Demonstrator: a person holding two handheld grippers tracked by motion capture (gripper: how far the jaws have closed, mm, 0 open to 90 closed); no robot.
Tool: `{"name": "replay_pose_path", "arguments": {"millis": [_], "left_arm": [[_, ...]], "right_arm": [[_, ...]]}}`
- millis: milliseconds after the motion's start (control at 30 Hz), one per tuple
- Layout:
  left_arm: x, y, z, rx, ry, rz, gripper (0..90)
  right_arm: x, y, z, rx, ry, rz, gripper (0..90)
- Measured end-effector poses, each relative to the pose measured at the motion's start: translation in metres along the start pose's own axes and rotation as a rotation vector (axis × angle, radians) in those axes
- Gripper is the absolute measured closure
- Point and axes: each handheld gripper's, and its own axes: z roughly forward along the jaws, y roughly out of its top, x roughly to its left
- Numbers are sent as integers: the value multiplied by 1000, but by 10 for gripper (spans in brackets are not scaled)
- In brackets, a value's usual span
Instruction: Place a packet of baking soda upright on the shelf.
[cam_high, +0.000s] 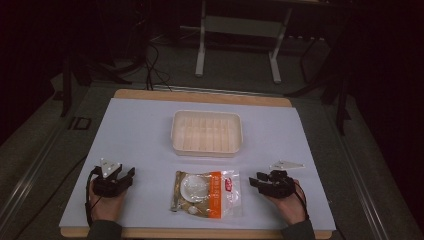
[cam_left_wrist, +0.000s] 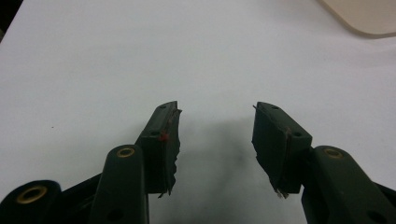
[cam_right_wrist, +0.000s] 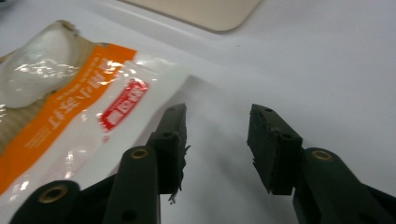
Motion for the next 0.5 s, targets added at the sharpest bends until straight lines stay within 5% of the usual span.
{"name": "replay_pose_path", "arguments": {"millis": [500], "left_arm": [[-1, 0, 0, 2, 12, -1, 492]], "right_arm": [[16, -3, 15, 45, 118, 22, 461]]}}
